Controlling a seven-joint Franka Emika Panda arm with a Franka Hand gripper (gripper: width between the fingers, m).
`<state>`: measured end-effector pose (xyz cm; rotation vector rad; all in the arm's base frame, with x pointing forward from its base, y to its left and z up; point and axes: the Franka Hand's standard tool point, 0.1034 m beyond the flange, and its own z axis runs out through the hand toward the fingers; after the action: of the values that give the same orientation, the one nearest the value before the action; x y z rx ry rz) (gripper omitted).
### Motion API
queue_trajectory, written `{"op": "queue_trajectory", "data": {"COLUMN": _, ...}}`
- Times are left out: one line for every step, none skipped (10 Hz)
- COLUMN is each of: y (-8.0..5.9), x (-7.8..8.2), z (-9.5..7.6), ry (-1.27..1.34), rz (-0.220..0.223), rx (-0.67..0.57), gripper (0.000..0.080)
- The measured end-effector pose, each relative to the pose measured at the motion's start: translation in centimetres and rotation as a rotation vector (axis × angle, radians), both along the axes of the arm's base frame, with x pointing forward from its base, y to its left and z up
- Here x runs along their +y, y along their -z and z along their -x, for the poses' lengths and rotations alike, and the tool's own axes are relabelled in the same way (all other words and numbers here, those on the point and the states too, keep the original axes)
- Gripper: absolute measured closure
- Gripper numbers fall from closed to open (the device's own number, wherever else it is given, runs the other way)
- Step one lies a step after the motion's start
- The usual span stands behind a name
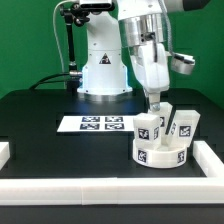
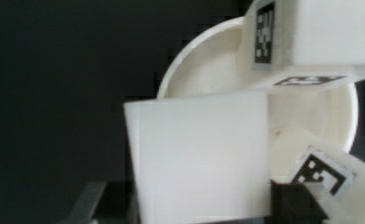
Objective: Assemble stool
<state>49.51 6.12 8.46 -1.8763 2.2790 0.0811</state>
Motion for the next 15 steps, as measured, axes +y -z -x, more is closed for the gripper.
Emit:
{"op": "queue_trajectory", "data": {"y": 0.01, "x": -0.07, "z": -0.02, "ry": 0.076, "rz": -0.022, "rx": 0.002, "gripper": 0.0461}}
{"op": "queue_trajectory", "data": {"y": 0.03, "x": -0.13, "z": -0.04, "ry": 0.156, "rz": -0.041, "rx": 0.005, "gripper": 0.0461}}
{"op": "queue_trajectory", "data": {"y": 0.07, "x": -0.05, "z": -0.16, "ry": 0.263, "rz": -0.057, "rx": 0.007, "gripper": 0.0461}}
{"op": "queue_trajectory", "data": {"y": 0.09, "x": 0.01, "z": -0.21, "ry": 0.323, "rz": -0.066, "rx": 0.01, "gripper": 0.0461}}
{"op": "queue_trajectory", "data": {"y": 0.08, "x": 0.2, "z": -0.26, "ry": 0.377, "rz": -0.074, "rx": 0.019, "gripper": 0.0461}}
{"op": "queue_trajectory", "data": {"y": 0.06, "x": 0.19, "z": -0.29, "ry": 0.452, "rz": -0.087, "rx": 0.03, "gripper": 0.0461}}
{"op": "queue_trajectory", "data": {"y": 0.04, "x": 0.21, "z": -0.32, "ry": 0.517, "rz": -0.096, "rx": 0.04, "gripper": 0.0461}}
{"op": "queue_trajectory", "data": {"y": 0.0, "x": 0.25, "z": -0.37, "ry": 0.574, "rz": -0.104, "rx": 0.047, "gripper": 0.0461}}
{"op": "queue_trajectory", "data": {"y": -0.03, "x": 0.27, "z": -0.42, "ry": 0.616, "rz": -0.11, "rx": 0.053, "gripper": 0.0461}}
{"op": "queue_trajectory", "data": {"y": -0.05, "x": 0.29, "z": -0.44, "ry": 0.639, "rz": -0.113, "rx": 0.057, "gripper": 0.0461}}
{"op": "queue_trajectory", "data": {"y": -0.09, "x": 0.34, "z": -0.49, "ry": 0.686, "rz": -0.122, "rx": 0.063, "gripper": 0.0461}}
{"op": "queue_trajectory", "data": {"y": -0.08, "x": 0.35, "z": -0.48, "ry": 0.712, "rz": -0.13, "rx": 0.061, "gripper": 0.0461}}
{"op": "queue_trajectory", "data": {"y": -0.06, "x": 0.33, "z": -0.45, "ry": 0.793, "rz": -0.152, "rx": 0.043, "gripper": 0.0461}}
{"op": "queue_trajectory", "data": {"y": -0.04, "x": 0.43, "z": -0.47, "ry": 0.84, "rz": -0.162, "rx": 0.026, "gripper": 0.0461}}
{"op": "queue_trajectory", "data": {"y": -0.03, "x": 0.63, "z": -0.47, "ry": 0.872, "rz": -0.168, "rx": 0.017, "gripper": 0.0461}}
